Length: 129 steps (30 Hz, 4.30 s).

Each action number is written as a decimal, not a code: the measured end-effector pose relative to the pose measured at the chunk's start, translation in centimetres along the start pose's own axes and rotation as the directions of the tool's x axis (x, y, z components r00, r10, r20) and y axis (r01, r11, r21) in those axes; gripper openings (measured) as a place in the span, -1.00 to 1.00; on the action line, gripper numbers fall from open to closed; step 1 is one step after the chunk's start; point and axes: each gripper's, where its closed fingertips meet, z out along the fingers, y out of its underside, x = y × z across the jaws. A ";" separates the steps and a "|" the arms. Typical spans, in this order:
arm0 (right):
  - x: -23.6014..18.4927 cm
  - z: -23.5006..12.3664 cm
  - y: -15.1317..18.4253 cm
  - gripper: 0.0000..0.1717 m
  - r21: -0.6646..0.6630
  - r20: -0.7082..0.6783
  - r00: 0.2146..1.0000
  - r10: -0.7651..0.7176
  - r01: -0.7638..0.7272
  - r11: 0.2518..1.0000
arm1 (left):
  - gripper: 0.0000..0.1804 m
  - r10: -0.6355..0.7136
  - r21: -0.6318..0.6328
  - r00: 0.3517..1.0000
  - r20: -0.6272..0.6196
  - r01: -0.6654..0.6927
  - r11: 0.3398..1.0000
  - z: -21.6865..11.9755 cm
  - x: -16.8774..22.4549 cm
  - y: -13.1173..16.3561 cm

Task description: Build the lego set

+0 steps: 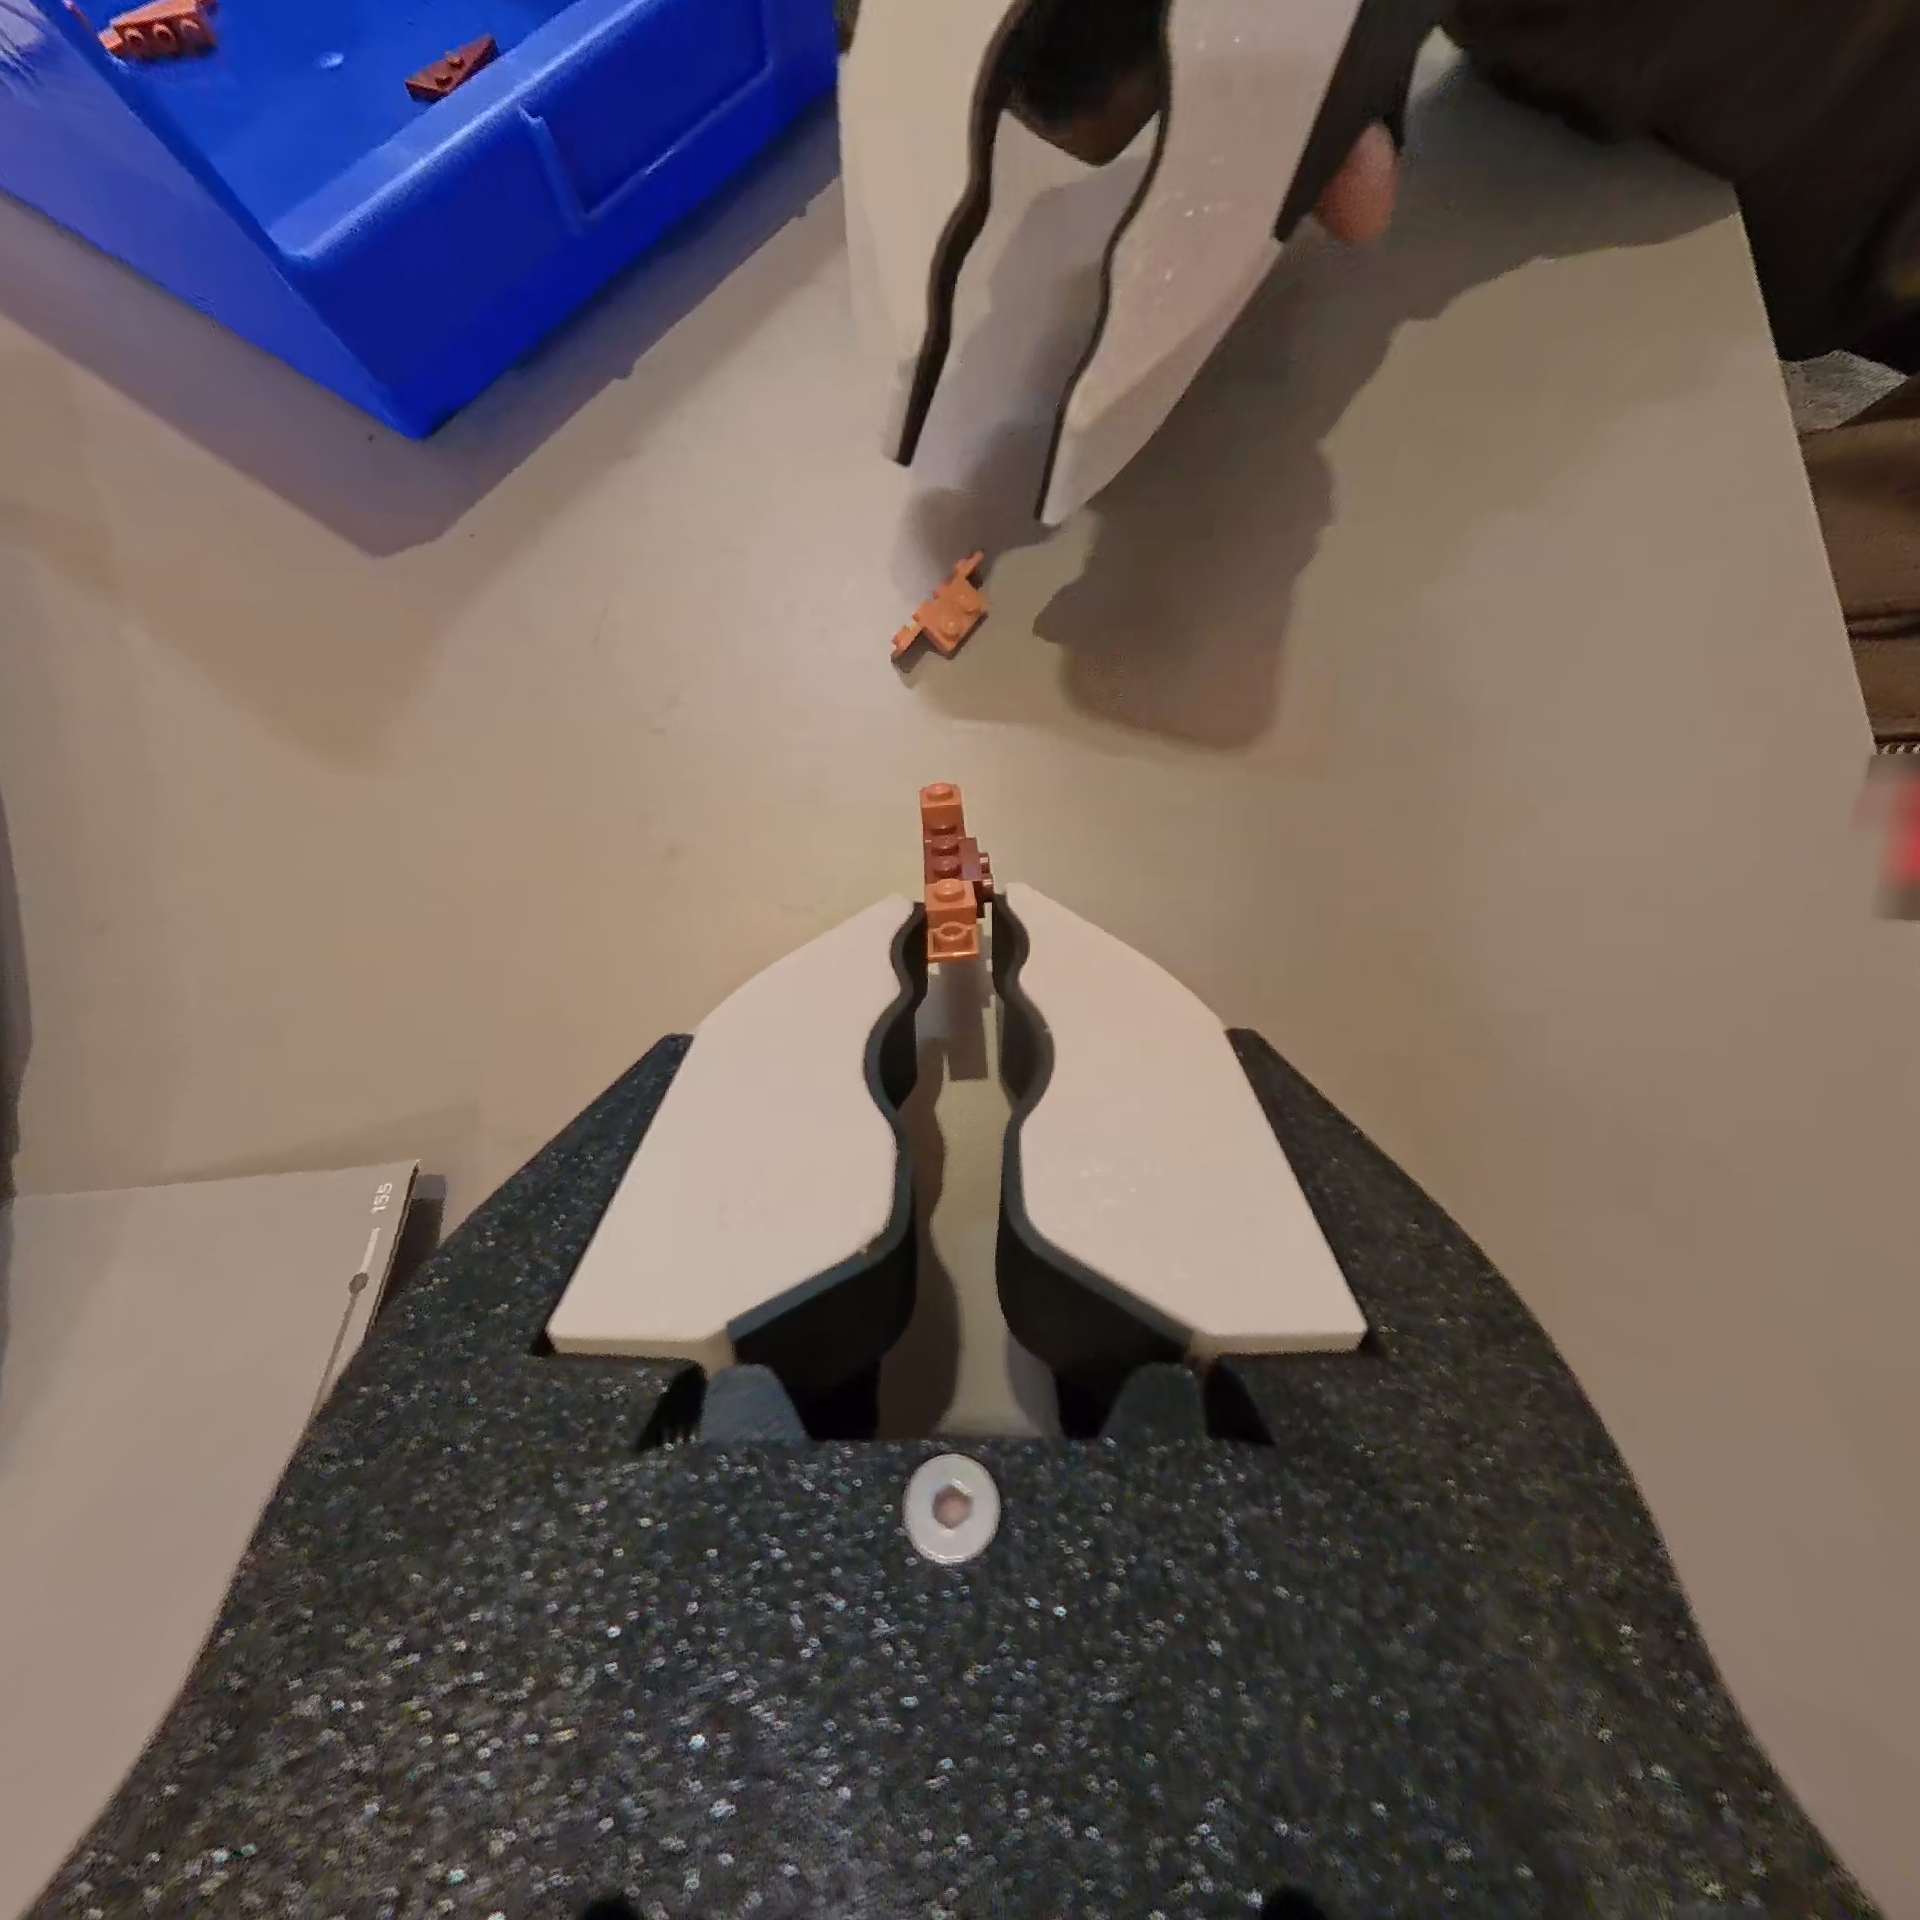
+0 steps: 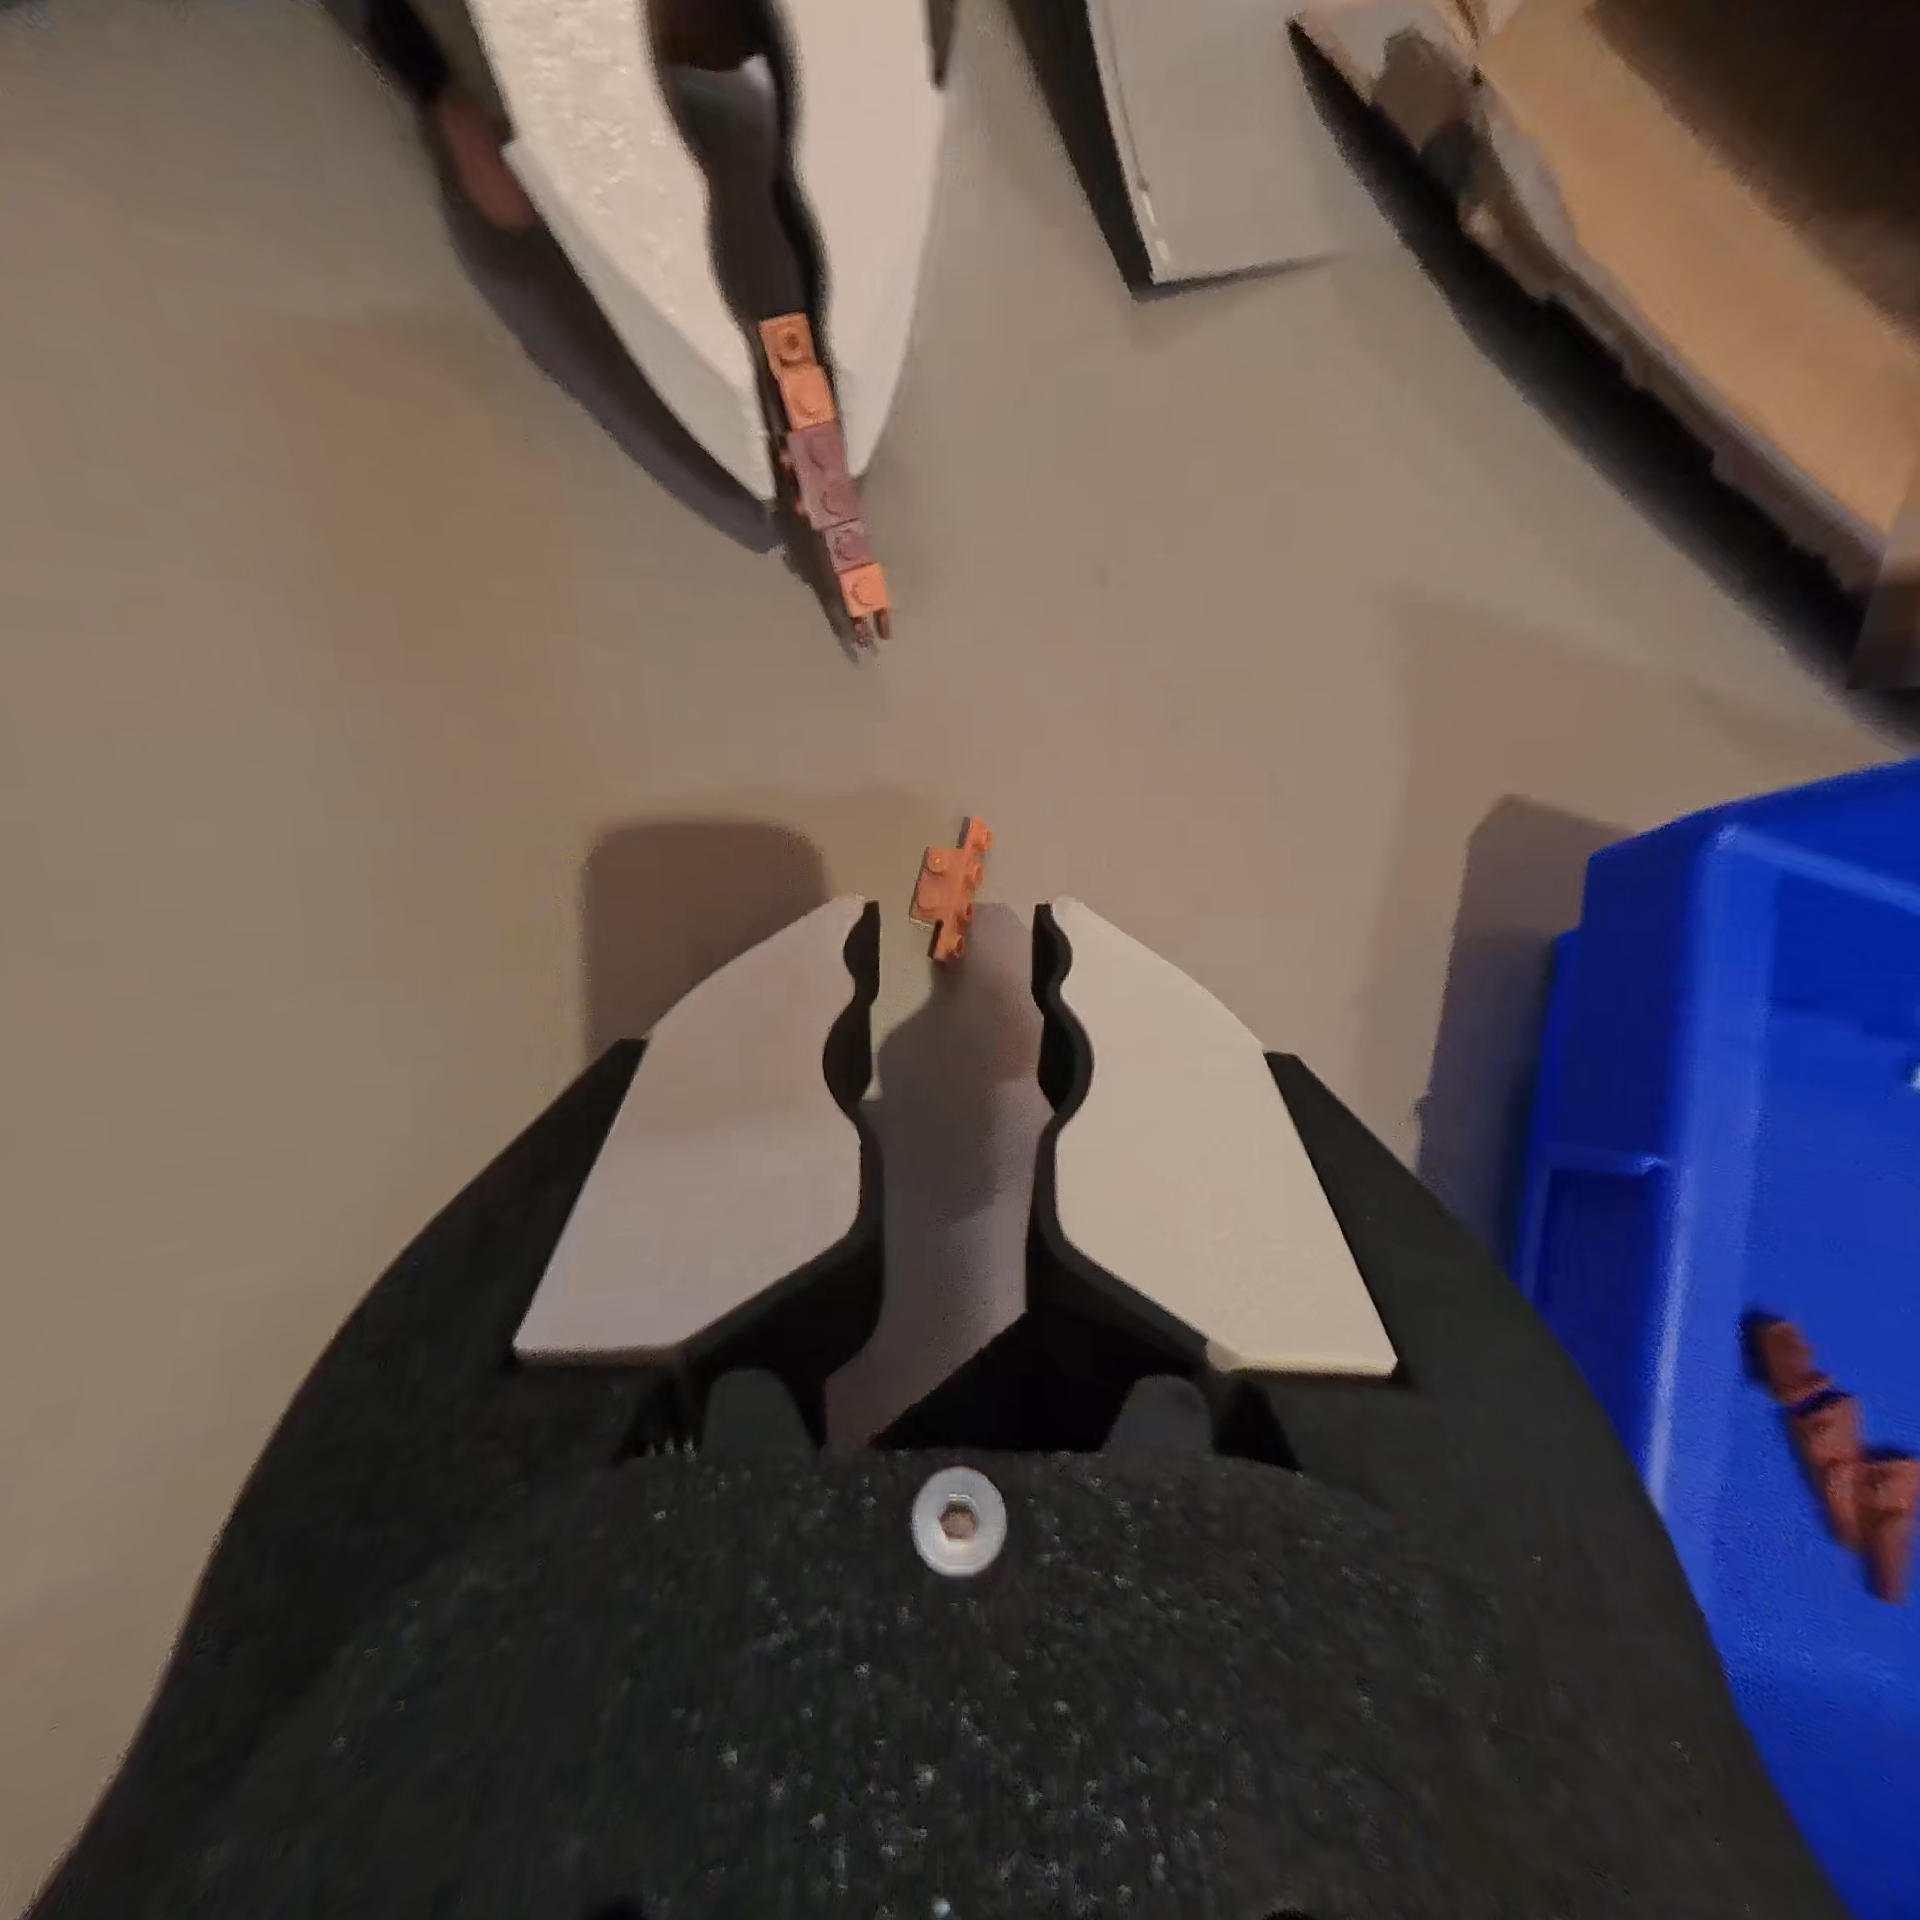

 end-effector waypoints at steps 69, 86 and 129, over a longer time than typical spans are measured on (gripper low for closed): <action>-5.8 -1.6 -5.7 -0.84 0.262 0.470 0.881 0.046 -0.189 0.946 | -0.88 0.289 0.351 0.947 -0.139 -0.226 0.909 -0.1 4.9 -4.3; -6.2 -2.0 -6.2 -0.79 0.290 0.472 0.882 0.018 -0.175 0.941 | -0.88 0.304 0.392 0.944 -0.130 -0.232 0.890 -0.5 5.0 -4.8; -5.3 -3.5 -8.9 -0.57 0.035 -0.692 0.294 -0.659 0.926 0.377 | -0.88 0.255 0.516 0.954 -0.158 -0.140 0.845 -2.7 4.9 -6.6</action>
